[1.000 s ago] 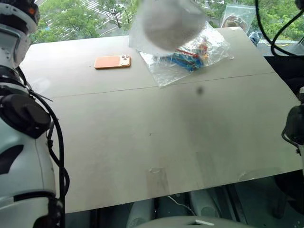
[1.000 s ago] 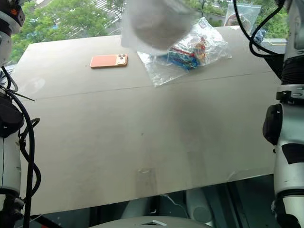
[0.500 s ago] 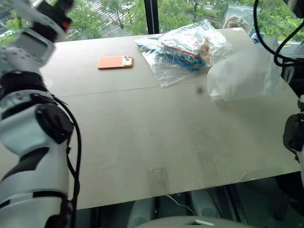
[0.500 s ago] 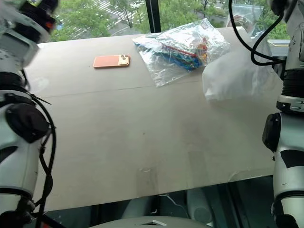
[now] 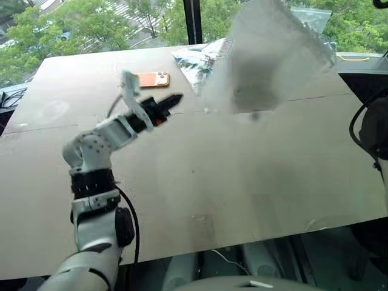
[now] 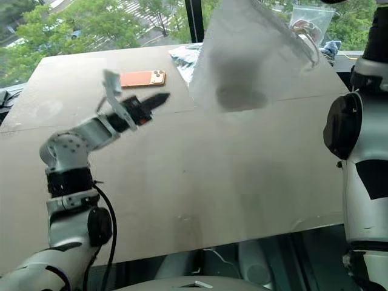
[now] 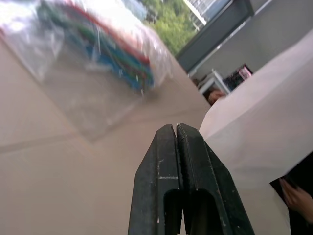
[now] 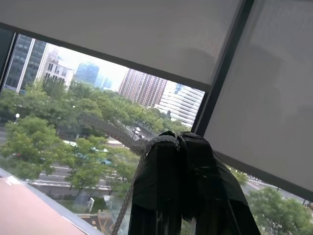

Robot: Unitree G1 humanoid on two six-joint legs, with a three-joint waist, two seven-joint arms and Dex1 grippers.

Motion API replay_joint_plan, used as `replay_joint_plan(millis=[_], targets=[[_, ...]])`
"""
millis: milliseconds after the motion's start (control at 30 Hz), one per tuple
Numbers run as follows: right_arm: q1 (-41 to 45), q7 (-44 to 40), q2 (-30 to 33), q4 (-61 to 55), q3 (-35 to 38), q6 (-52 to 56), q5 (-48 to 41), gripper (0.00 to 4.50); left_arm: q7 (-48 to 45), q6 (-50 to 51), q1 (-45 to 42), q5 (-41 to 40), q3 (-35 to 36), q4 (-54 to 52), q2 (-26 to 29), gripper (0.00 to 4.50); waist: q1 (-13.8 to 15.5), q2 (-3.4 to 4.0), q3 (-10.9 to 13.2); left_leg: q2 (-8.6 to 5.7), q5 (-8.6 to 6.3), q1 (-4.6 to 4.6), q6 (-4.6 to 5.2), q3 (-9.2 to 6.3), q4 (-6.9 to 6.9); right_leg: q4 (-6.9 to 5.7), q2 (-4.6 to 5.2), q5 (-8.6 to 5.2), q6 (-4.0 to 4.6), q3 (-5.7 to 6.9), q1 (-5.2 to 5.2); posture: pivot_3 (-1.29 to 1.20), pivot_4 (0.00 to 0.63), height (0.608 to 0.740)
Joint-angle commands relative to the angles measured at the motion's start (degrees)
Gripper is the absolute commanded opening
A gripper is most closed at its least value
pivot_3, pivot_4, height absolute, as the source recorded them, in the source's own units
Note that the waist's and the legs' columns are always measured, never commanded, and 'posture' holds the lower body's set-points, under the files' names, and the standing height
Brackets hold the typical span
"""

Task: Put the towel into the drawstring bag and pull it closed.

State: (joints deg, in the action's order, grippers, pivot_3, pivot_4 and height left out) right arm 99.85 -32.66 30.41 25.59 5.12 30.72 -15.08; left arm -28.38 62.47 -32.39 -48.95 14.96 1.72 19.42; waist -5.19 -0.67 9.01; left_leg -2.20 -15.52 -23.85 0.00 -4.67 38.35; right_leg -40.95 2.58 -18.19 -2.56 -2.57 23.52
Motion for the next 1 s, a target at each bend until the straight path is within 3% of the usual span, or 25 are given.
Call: replay_joint_plan(millis=[33, 133, 333, 567, 800, 1000], targets=[[2.4, -1.4, -0.3, -0.1, 0.5, -0.6, -0.8, 0.00, 3.9, -0.4, -0.3, -3.2, 1.4, -6.1, -3.8, 0.05, 0.5, -0.05, 0.0, 0.00, 0.00, 0.00, 0.00, -0.01, 0.03, -0.02, 0.00, 0.00, 0.00, 0.01, 0.00, 0.00, 0.150, 0.740], [-2.3, -1.9, -1.1, -6.0, -0.1, 3.0, -2.0, 0.00, 9.0, -2.1, 0.3, -4.9, 6.0, -5.6, -6.9, 0.05, 1.2, -0.12, 0.0, 0.06, 0.00, -0.02, 0.00, -0.03, 0.07, -0.08, -0.04, 0.00, 0.00, 0.05, 0.02, 0.00, 0.150, 0.740], [1.1, 0.0, -2.2, -5.8, 4.7, 8.5, -7.4, 0.00, 10.7, -5.0, 0.0, -3.3, 9.8, -0.5, -2.8, 0.05, 1.3, -0.12, 0.0, 0.09, 0.00, -0.01, 0.00, 0.07, 0.05, -0.07, -0.06, 0.00, 0.00, 0.02, 0.04, 0.00, 0.150, 0.740], [-0.5, 1.6, -6.9, -6.5, 3.2, 8.1, -7.1, 0.00, 8.6, -11.0, -4.5, -0.1, 11.5, 8.8, 2.7, 0.05, 1.2, -0.12, 0.0, 0.09, 0.00, 0.01, 0.00, 0.06, 0.07, -0.08, -0.06, 0.00, 0.00, 0.04, 0.03, 0.00, 0.150, 0.740], [1.7, 0.8, -8.1, 0.9, 1.6, 2.3, -4.1, 0.00, 2.4, -1.9, 2.0, -9.6, 11.6, -0.2, 4.5, 0.05, 0.9, -0.12, 0.0, 0.04, 0.00, -0.02, -0.01, 0.02, 0.02, -0.01, 0.00, 0.00, 0.00, 0.07, 0.05, 0.00, 0.150, 0.740], [5.6, 2.1, -8.5, 9.5, 2.1, -3.1, -1.8, 0.00, 7.0, -3.5, 4.8, -14.3, 16.6, -2.3, 2.5, 0.05, 0.4, -0.11, 0.0, 0.05, 0.00, 0.00, -0.01, -0.01, -0.02, -0.04, -0.02, 0.00, 0.00, 0.09, 0.09, 0.00, 0.150, 0.740]])
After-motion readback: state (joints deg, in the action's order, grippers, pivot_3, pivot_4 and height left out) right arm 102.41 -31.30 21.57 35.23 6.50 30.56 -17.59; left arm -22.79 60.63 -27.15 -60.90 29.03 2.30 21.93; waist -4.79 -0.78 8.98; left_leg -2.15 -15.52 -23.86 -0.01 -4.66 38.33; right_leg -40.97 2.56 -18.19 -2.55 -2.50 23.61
